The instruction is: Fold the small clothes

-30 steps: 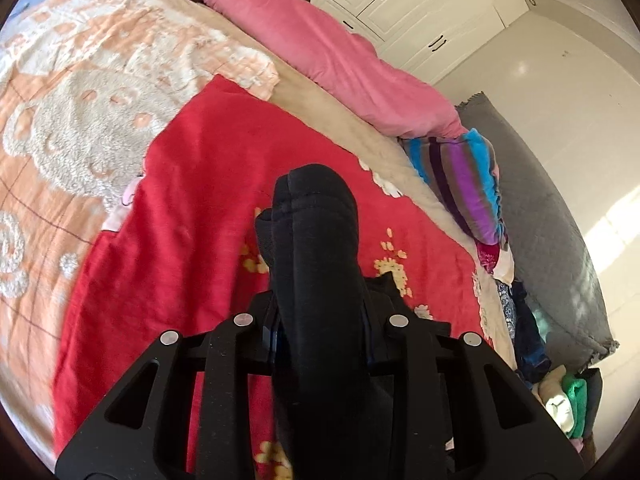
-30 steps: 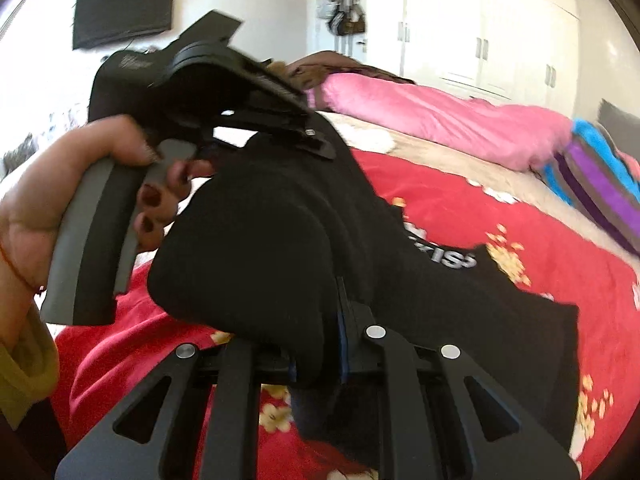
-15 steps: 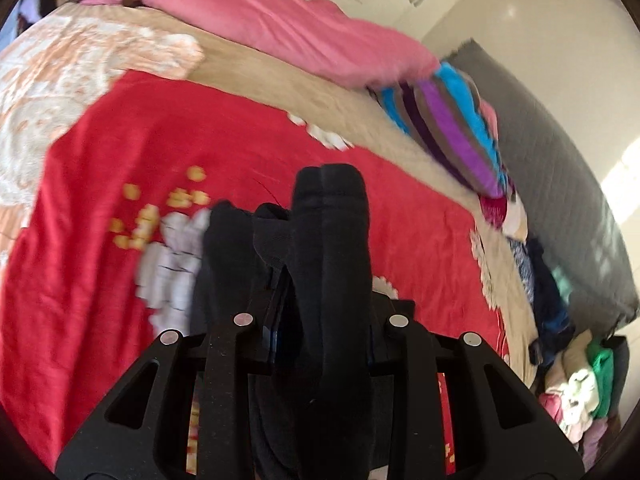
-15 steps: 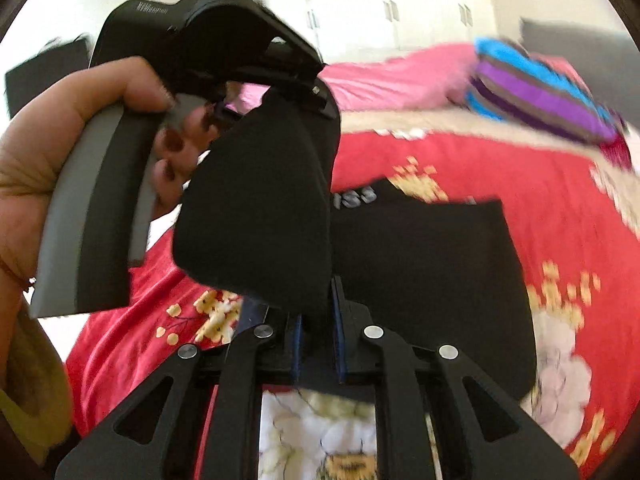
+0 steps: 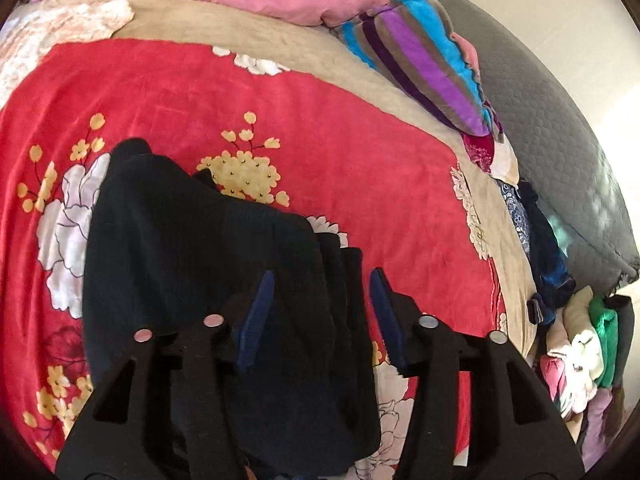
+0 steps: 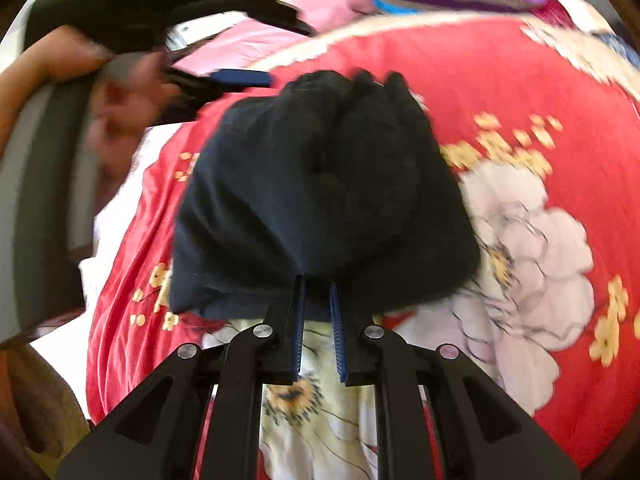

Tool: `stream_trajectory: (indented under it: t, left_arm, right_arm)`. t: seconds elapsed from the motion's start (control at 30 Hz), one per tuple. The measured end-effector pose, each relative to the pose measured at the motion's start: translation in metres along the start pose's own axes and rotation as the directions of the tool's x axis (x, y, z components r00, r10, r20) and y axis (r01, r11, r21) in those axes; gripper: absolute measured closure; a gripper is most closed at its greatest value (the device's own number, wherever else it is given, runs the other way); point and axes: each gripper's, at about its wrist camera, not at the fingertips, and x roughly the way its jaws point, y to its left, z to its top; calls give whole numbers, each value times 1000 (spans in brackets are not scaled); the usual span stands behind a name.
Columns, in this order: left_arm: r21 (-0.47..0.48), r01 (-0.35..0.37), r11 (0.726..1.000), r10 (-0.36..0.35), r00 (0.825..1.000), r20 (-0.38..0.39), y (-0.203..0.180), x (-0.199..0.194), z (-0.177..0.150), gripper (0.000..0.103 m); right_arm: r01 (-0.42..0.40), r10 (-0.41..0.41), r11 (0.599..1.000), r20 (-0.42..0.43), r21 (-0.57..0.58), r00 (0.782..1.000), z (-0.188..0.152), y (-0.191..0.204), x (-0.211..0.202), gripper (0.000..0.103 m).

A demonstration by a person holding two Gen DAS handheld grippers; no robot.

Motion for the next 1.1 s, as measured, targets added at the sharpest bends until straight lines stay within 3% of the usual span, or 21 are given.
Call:
stream_trajectory:
  t: [0.13, 0.23, 0.4, 0.53, 0.6, 0.77, 0.87, 0.93, 1.1]
  left_arm:
    - [11, -20, 1000, 19, 999, 38, 7, -17, -2, 58]
    - [26, -61, 998, 59, 995, 77, 17, -34, -6, 56]
    - [47, -141, 989, 133, 982, 133, 31, -57, -17, 53]
    - [77, -200, 977, 183, 966, 183, 32, -73, -25, 47]
    - [91, -228, 969, 206, 957, 202, 32, -79, -29, 44]
    - [126, -288, 949, 253, 938, 237, 28, -88, -39, 33]
    - [146, -326, 934, 282, 924, 259, 25, -92, -44, 28]
    - [154, -342, 927, 296, 919, 262, 25, -92, -48, 27]
    - [151, -371, 916, 326, 910, 257, 32, -89, -55, 26]
  right_arm:
    - [-5, 5, 1000, -1, 31, 1000, -4, -7, -8, 90]
    - [-2, 0, 999, 35, 49, 999, -4, -11, -20, 74]
    - [-9, -1, 998, 150, 67, 989, 8, -23, -49, 67]
    - [-20, 12, 999, 262, 29, 965, 31, -24, -68, 58]
    - [-28, 27, 1000, 302, -1, 953, 43, -22, -76, 48]
    - [33, -19, 999, 421, -26, 907, 70, -33, -101, 43]
    - [23, -7, 999, 413, -33, 911, 89, -40, -98, 43]
    - [11, 10, 998, 372, -56, 928, 99, -45, -92, 35]
    - [-1, 16, 999, 282, -54, 959, 122, -54, -68, 34]
